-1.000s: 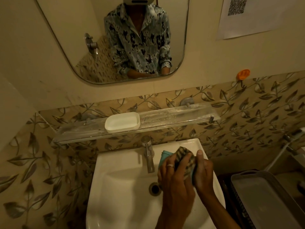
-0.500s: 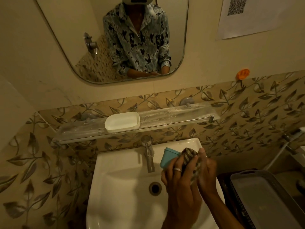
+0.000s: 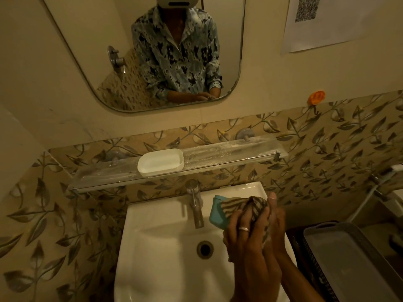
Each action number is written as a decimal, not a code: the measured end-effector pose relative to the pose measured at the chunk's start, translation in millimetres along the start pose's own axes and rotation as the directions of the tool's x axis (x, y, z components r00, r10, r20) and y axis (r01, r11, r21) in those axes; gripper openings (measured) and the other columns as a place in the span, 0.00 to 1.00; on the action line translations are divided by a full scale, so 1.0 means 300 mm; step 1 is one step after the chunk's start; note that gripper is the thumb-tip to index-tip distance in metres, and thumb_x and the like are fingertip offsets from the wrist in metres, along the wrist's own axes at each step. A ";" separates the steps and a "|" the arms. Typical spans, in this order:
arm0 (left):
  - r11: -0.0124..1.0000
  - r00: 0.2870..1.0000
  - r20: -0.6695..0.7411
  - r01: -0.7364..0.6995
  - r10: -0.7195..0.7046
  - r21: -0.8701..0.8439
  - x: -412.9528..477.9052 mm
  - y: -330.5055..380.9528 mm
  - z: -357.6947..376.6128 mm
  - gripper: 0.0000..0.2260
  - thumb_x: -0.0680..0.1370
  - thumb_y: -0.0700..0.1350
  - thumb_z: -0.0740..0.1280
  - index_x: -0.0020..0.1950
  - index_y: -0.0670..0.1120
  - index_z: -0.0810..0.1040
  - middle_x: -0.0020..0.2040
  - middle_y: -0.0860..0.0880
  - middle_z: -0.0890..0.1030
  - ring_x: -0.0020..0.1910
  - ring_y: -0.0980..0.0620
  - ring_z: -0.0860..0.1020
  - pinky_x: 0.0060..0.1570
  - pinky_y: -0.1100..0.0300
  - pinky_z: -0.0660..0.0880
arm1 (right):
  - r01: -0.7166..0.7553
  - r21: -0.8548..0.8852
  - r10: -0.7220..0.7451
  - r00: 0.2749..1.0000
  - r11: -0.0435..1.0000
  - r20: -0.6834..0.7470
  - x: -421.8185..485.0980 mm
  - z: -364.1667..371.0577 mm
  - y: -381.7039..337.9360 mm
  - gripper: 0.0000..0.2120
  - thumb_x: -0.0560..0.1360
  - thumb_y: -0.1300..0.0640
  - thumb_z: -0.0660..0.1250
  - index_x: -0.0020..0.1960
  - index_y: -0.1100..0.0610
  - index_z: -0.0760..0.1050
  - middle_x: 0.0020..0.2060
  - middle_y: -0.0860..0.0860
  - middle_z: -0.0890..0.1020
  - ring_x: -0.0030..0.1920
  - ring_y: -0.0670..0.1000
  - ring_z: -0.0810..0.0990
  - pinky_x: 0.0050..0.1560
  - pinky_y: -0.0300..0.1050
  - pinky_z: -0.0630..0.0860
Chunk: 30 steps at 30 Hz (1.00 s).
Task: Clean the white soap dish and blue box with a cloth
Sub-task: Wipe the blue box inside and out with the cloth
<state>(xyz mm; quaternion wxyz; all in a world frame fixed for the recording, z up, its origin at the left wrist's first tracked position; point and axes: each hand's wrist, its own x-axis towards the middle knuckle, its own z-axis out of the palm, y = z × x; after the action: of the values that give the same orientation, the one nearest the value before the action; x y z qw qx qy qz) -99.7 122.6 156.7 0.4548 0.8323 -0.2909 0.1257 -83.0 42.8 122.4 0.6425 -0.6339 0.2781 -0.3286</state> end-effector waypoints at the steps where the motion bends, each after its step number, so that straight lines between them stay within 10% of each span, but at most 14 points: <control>1: 1.000 1.000 0.005 -0.020 0.020 0.018 0.005 -0.018 -0.002 0.20 0.76 0.52 0.56 0.68 0.63 0.68 0.69 0.60 0.68 0.70 0.59 0.59 0.65 0.59 0.59 | -0.023 0.025 0.024 0.999 0.999 -0.031 -0.006 -0.002 -0.004 0.14 0.77 0.51 0.65 0.60 0.53 0.77 0.43 0.56 0.75 0.41 0.51 0.74 0.49 0.23 0.67; 4: 0.999 0.999 0.031 -0.022 0.021 0.041 0.032 -0.108 -0.037 0.21 0.77 0.50 0.52 0.68 0.69 0.60 0.70 0.62 0.60 0.69 0.61 0.53 0.64 0.61 0.62 | -0.104 0.058 0.108 0.991 0.993 -0.075 -0.007 0.017 -0.096 0.24 0.79 0.43 0.56 0.30 0.56 0.70 0.28 0.55 0.75 0.31 0.53 0.76 0.36 0.46 0.75; 7: 0.973 0.975 0.040 0.219 -0.217 -0.069 0.087 -0.201 -0.060 0.19 0.78 0.48 0.54 0.61 0.71 0.62 0.70 0.49 0.63 0.70 0.51 0.60 0.60 0.66 0.66 | -0.101 0.037 0.104 0.991 0.994 -0.088 -0.012 0.023 -0.122 0.27 0.79 0.41 0.53 0.29 0.58 0.67 0.28 0.56 0.76 0.32 0.55 0.78 0.34 0.46 0.73; 10: 0.925 0.933 -0.012 0.355 -0.360 -0.137 0.113 -0.242 -0.057 0.22 0.77 0.45 0.57 0.58 0.76 0.63 0.67 0.51 0.64 0.66 0.48 0.67 0.58 0.48 0.75 | -0.054 -0.042 0.049 0.992 0.998 -0.120 0.005 0.027 -0.088 0.31 0.74 0.33 0.53 0.27 0.57 0.67 0.26 0.55 0.77 0.31 0.54 0.80 0.30 0.43 0.73; 14: 0.997 0.996 -0.047 0.073 -0.074 -0.034 0.017 -0.087 -0.022 0.19 0.78 0.51 0.53 0.67 0.65 0.65 0.69 0.62 0.62 0.71 0.57 0.56 0.66 0.54 0.65 | -0.006 -0.005 0.005 0.997 1.000 -0.083 0.020 0.048 -0.064 0.31 0.68 0.26 0.53 0.26 0.52 0.69 0.24 0.56 0.73 0.25 0.53 0.75 0.28 0.44 0.72; 17: 1.000 1.000 0.021 -0.013 0.013 -0.002 -0.013 0.005 -0.025 0.19 0.77 0.52 0.55 0.68 0.60 0.69 0.70 0.57 0.68 0.71 0.57 0.60 0.66 0.57 0.60 | 0.007 0.019 -0.005 0.995 1.000 -0.096 0.005 0.038 -0.038 0.34 0.67 0.27 0.59 0.48 0.58 0.77 0.41 0.63 0.77 0.39 0.56 0.77 0.47 0.53 0.78; 21: 0.994 0.996 0.024 -0.087 0.086 0.059 0.008 -0.101 -0.044 0.20 0.78 0.48 0.53 0.69 0.64 0.64 0.70 0.60 0.63 0.71 0.60 0.55 0.67 0.60 0.61 | 0.001 0.074 0.004 0.998 0.997 -0.056 0.003 0.032 -0.083 0.32 0.77 0.40 0.53 0.29 0.67 0.71 0.25 0.63 0.77 0.27 0.58 0.80 0.29 0.47 0.75; 26: 0.943 0.955 0.067 0.297 -0.290 -0.147 0.106 -0.187 -0.121 0.21 0.79 0.41 0.54 0.59 0.70 0.66 0.66 0.55 0.64 0.66 0.51 0.67 0.50 0.68 0.75 | -0.026 0.004 0.026 0.993 1.000 -0.113 -0.004 0.028 -0.074 0.30 0.76 0.37 0.54 0.28 0.60 0.68 0.26 0.57 0.77 0.29 0.53 0.80 0.31 0.45 0.73; 30: 0.595 0.758 0.130 0.594 -0.639 -0.542 0.184 -0.274 -0.201 0.19 0.80 0.35 0.55 0.60 0.55 0.76 0.59 0.46 0.79 0.57 0.48 0.77 0.50 0.56 0.76 | 0.028 0.037 -0.024 0.994 0.999 -0.105 0.013 0.000 -0.068 0.32 0.69 0.33 0.65 0.28 0.63 0.73 0.23 0.53 0.79 0.28 0.49 0.81 0.28 0.44 0.74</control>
<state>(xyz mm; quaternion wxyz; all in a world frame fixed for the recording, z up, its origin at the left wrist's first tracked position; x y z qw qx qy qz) -3.0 186.6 160.0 0.7007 0.7069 0.0096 -0.0966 -82.0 40.2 143.1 0.6348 -0.6071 0.2965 -0.3749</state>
